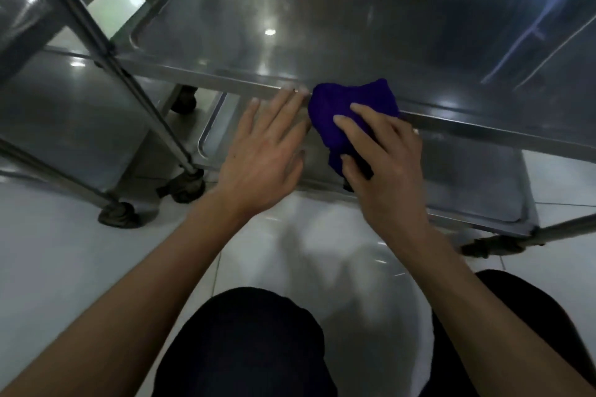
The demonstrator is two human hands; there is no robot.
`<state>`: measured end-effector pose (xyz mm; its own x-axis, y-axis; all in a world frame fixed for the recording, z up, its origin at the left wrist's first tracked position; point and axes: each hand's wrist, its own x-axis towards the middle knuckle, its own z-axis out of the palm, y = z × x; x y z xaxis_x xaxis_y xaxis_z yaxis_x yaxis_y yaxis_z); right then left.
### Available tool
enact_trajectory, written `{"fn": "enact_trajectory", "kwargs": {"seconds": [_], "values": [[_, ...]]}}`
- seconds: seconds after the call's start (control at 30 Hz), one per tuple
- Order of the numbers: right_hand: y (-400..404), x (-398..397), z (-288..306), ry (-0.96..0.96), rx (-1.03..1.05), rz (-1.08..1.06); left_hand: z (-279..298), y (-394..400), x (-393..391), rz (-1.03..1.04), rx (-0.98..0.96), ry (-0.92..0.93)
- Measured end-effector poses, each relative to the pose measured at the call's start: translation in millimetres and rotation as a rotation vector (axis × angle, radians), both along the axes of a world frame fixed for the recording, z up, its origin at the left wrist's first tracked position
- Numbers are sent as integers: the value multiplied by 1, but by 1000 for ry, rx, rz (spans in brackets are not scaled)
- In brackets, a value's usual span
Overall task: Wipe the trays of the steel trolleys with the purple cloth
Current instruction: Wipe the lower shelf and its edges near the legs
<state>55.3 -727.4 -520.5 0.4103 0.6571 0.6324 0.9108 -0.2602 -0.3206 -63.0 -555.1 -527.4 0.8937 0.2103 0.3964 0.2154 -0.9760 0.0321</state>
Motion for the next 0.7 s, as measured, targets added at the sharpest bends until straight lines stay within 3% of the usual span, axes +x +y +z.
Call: {"fn": "enact_trajectory", "kwargs": {"seconds": [0.3, 0.53, 0.7], "values": [[25, -21, -111, 479, -177, -11, -97, 38, -64, 164, -222, 203], [74, 15, -138, 558, -84, -130, -142, 84, -61, 317, -345, 316], [107, 22, -170, 643, -420, -148, -166, 104, -50, 390, -392, 432]]}}
